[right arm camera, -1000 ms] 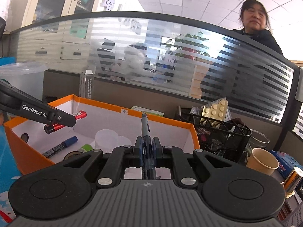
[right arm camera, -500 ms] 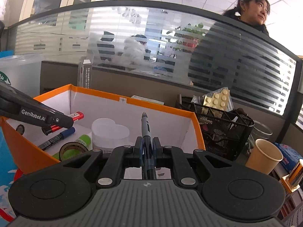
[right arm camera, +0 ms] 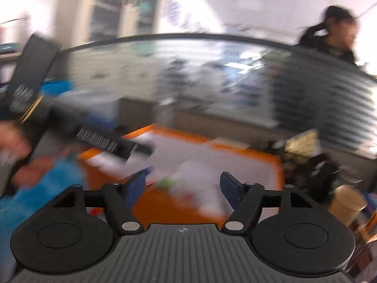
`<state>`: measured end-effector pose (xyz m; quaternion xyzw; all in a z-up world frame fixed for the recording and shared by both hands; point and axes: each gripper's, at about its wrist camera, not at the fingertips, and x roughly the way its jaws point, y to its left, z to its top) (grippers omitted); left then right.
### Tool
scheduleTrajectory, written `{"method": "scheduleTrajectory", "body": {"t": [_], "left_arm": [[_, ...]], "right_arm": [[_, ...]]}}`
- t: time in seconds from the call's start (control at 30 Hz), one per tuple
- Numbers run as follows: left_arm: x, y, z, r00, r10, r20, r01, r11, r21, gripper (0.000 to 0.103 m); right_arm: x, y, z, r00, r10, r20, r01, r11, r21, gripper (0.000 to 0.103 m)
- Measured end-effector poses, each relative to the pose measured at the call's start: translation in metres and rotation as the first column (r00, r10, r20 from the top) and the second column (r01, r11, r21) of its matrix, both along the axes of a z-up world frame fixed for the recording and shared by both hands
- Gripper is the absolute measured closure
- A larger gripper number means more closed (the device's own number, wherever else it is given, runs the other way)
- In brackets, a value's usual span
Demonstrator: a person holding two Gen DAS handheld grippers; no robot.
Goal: Organize rigid objects
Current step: 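Raise both open tools out of the box and move toward the mat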
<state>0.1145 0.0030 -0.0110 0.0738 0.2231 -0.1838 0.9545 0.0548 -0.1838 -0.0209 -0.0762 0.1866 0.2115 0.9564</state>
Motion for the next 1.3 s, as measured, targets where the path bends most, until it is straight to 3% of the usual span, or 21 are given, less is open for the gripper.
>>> {"method": "scheduleTrajectory", "body": {"t": [0.13, 0.27, 0.5, 0.53, 0.67, 0.83, 1.0, 1.13, 1.23, 1.27, 1.3], "left_arm": [[-0.026, 0.011, -0.015, 0.999, -0.02, -0.04, 0.02, 1.0, 0.007, 0.004], [-0.034, 0.023, -0.038, 0.994, 0.02, -0.108, -0.017, 1.0, 0.025, 0.004], [-0.036, 0.055, -0.048, 0.981, 0.104, -0.161, -0.105, 0.994, 0.0, 0.004], [-0.036, 0.059, -0.049, 0.979, 0.117, -0.164, -0.119, 0.993, -0.002, 0.004], [-0.034, 0.077, -0.053, 0.969, 0.161, -0.186, -0.166, 0.986, -0.01, 0.004], [-0.032, 0.091, -0.06, 0.957, 0.184, -0.225, -0.198, 0.979, -0.04, 0.004], [-0.04, 0.092, -0.068, 0.954, 0.177, -0.24, -0.188, 0.982, -0.024, 0.004], [-0.04, 0.097, -0.072, 0.946, 0.2, -0.254, -0.211, 0.977, -0.018, 0.004], [-0.039, 0.106, -0.073, 0.939, 0.219, -0.265, -0.234, 0.972, -0.027, 0.004], [-0.039, 0.107, -0.072, 0.937, 0.223, -0.268, -0.24, 0.97, -0.032, 0.004], [-0.04, 0.108, -0.073, 0.938, 0.223, -0.267, -0.241, 0.97, -0.034, 0.004]], "right_arm": [[-0.004, 0.003, -0.03, 0.991, 0.029, -0.129, -0.035, 0.999, -0.04, 0.037], [0.009, -0.001, -0.052, 0.977, 0.018, -0.215, -0.026, 0.999, -0.037, 0.038], [0.021, 0.025, -0.076, 0.977, 0.044, -0.207, -0.084, 0.978, -0.189, 0.037], [0.018, 0.031, -0.076, 0.977, 0.064, -0.204, -0.106, 0.973, -0.203, 0.034], [-0.002, 0.043, -0.064, 0.912, 0.302, -0.278, -0.333, 0.94, -0.069, 0.036], [0.016, 0.045, -0.059, 0.949, 0.207, -0.237, -0.242, 0.962, -0.128, 0.035], [0.036, 0.053, -0.076, 0.94, 0.198, -0.279, -0.26, 0.944, -0.205, 0.034], [0.036, 0.057, -0.083, 0.938, 0.21, -0.277, -0.264, 0.948, -0.175, 0.02], [0.023, 0.067, -0.079, 0.885, 0.333, -0.325, -0.386, 0.916, -0.113, 0.015], [0.02, 0.068, -0.074, 0.866, 0.37, -0.336, -0.417, 0.905, -0.08, 0.02], [0.019, 0.066, -0.07, 0.871, 0.366, -0.328, -0.407, 0.911, -0.065, 0.024]]}}
